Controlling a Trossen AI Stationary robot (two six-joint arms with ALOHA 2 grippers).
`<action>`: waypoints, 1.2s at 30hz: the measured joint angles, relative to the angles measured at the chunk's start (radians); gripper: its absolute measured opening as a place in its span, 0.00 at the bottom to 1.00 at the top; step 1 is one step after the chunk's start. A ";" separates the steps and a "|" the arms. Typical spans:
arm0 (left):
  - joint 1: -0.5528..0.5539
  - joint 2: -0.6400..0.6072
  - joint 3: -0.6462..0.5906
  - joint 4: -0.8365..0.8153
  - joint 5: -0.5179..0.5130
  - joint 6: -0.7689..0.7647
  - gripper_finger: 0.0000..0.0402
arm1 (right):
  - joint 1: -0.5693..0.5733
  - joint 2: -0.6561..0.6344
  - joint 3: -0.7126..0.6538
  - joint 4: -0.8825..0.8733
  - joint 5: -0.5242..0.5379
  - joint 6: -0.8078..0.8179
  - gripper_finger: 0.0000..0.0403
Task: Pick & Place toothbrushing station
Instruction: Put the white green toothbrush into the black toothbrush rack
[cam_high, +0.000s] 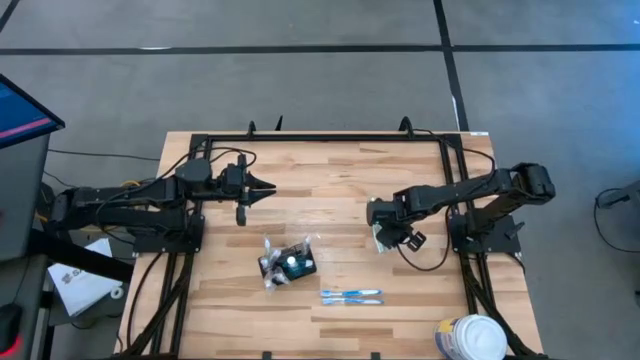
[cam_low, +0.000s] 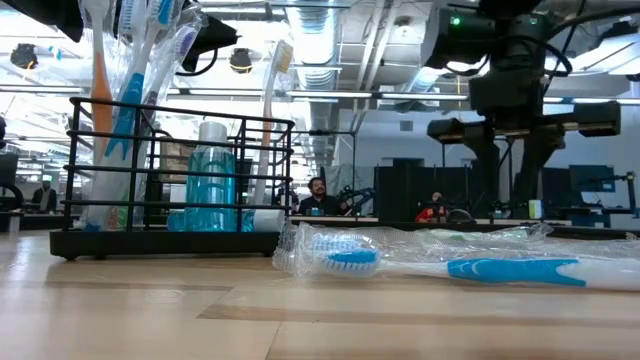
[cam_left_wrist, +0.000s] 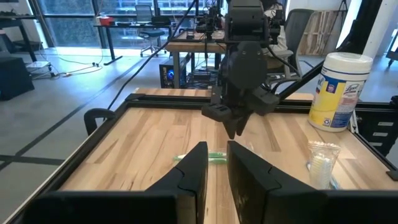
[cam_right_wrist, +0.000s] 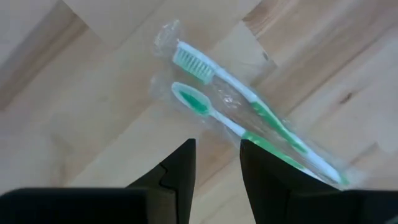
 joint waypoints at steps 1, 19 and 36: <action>0.000 0.000 0.000 0.000 0.000 0.000 0.13 | 0.008 0.000 0.000 0.002 0.024 0.000 0.29; 0.000 0.000 0.001 -0.001 0.000 -0.003 0.13 | 0.063 0.183 0.010 0.050 0.192 0.082 0.29; 0.000 0.000 0.001 -0.001 0.000 -0.003 0.13 | 0.087 0.193 0.019 0.128 0.214 0.151 0.29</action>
